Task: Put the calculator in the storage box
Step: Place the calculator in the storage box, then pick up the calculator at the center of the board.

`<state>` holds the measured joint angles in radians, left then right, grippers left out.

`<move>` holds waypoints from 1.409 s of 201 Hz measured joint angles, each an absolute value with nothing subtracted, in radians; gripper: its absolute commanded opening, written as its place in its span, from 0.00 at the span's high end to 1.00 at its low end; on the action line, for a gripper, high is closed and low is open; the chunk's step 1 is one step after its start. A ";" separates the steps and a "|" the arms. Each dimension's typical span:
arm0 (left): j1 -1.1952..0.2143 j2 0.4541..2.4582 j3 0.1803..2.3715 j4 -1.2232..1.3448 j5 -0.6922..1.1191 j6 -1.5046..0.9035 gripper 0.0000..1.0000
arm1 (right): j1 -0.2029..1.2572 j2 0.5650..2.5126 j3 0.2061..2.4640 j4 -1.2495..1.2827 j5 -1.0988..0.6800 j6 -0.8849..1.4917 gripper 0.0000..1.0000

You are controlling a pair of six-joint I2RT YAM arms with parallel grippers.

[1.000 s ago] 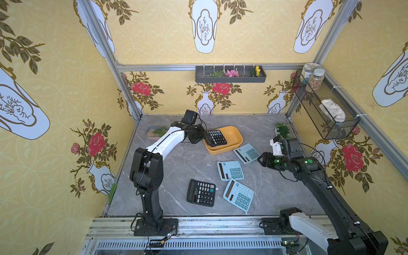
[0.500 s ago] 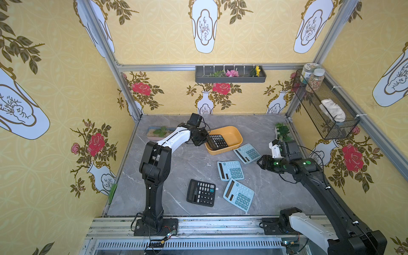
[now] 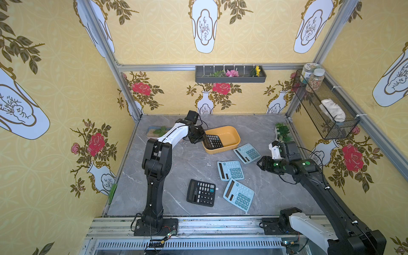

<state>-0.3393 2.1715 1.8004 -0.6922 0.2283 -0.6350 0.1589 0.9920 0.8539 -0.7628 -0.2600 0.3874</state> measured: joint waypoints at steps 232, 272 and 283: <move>-0.358 1.787 1.650 -0.748 0.244 -0.536 0.66 | 0.162 0.983 0.890 -0.812 -0.284 0.384 0.29; -0.462 1.682 1.414 -0.697 0.258 -0.622 0.73 | 0.162 0.955 0.890 -0.838 -0.282 0.389 0.33; -0.490 1.663 1.356 -0.674 0.259 -0.658 0.71 | 0.162 0.944 0.889 -0.842 -0.281 0.394 0.33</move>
